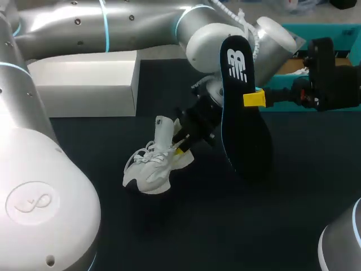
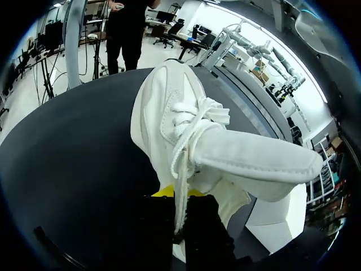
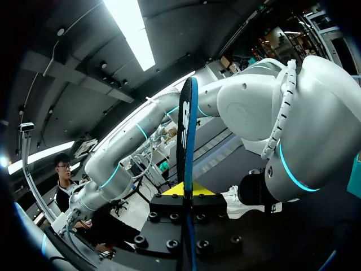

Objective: Take the shoe out of the shoebox, open the shoe tongue, remove and reinsert the insole, then place the shoe into the shoebox

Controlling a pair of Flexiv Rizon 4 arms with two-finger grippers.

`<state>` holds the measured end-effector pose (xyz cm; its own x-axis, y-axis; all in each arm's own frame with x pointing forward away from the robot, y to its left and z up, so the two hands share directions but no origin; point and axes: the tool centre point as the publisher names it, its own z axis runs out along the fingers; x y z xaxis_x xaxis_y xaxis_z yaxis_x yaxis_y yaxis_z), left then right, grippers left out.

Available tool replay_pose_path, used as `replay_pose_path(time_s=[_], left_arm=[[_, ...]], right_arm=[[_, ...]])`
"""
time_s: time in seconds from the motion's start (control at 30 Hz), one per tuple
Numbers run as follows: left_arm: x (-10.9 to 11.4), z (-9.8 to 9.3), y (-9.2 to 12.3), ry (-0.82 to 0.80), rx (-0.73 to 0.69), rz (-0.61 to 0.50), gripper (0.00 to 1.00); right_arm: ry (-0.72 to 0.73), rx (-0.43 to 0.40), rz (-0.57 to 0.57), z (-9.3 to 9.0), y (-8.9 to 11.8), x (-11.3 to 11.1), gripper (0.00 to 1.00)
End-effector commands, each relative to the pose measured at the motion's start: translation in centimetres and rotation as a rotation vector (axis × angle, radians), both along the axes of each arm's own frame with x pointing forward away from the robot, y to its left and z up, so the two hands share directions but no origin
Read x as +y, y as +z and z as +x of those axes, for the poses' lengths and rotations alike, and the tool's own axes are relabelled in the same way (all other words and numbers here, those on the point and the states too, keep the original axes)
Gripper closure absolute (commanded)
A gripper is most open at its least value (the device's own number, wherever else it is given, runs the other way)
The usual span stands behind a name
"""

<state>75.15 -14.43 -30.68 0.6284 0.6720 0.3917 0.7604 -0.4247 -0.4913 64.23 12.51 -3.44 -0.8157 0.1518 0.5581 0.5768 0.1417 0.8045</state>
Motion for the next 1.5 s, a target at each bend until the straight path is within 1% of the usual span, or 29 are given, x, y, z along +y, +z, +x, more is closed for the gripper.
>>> replay_pose_path(time_s=[0.03,0.23,0.43,0.73,0.87,1.0,1.07,1.2,1.33,1.43,1.5], left_arm=[[-1.0,0.1,0.3,-0.117,-0.125,0.232,1.0],[-0.9,0.3,0.4,-0.05,-0.135,0.222,1.0],[-0.7,0.8,0.6,0.075,-0.184,0.215,1.0],[-0.9,1.2,0.3,0.12,-0.197,0.219,1.0],[-1.4,1.3,-0.5,0.127,-0.21,0.246,1.0],[-1.8,1.5,-1.5,0.182,-0.236,0.287,1.0],[-2.2,2.1,-2.1,0.207,-0.249,0.298,1.0],[-2.4,2.9,-2.6,0.224,-0.249,0.282,1.0],[-2.4,3.5,-3.6,0.225,-0.244,0.256,1.0],[-2.5,3.5,-4.5,0.231,-0.265,0.247,1.0],[-2.7,3.2,-5.1,0.239,-0.292,0.236,1.0]], right_arm=[[0.0,0.001,0.0,0.1,-0.1,0.2,1.0],[0.0,0.001,0.0,0.1,-0.1,0.2,1.0],[0.0,0.001,0.0,0.1,-0.1,0.2,1.0],[0.0,0.001,0.0,0.1,-0.1,0.2,1.0],[0.0,0.001,0.0,0.1,-0.1,0.2,1.0],[0.0,0.001,0.0,0.1,-0.1,0.2,1.0],[0.0,0.001,0.0,0.1,-0.1,0.2,1.0],[0.0,0.001,0.0,0.1,-0.1,0.2,1.0],[0.0,0.001,0.0,0.1,-0.1,0.2,1.0],[0.0,0.001,0.0,0.1,-0.1,0.2,1.0],[0.0,0.001,0.0,0.1,-0.1,0.2,1.0]])
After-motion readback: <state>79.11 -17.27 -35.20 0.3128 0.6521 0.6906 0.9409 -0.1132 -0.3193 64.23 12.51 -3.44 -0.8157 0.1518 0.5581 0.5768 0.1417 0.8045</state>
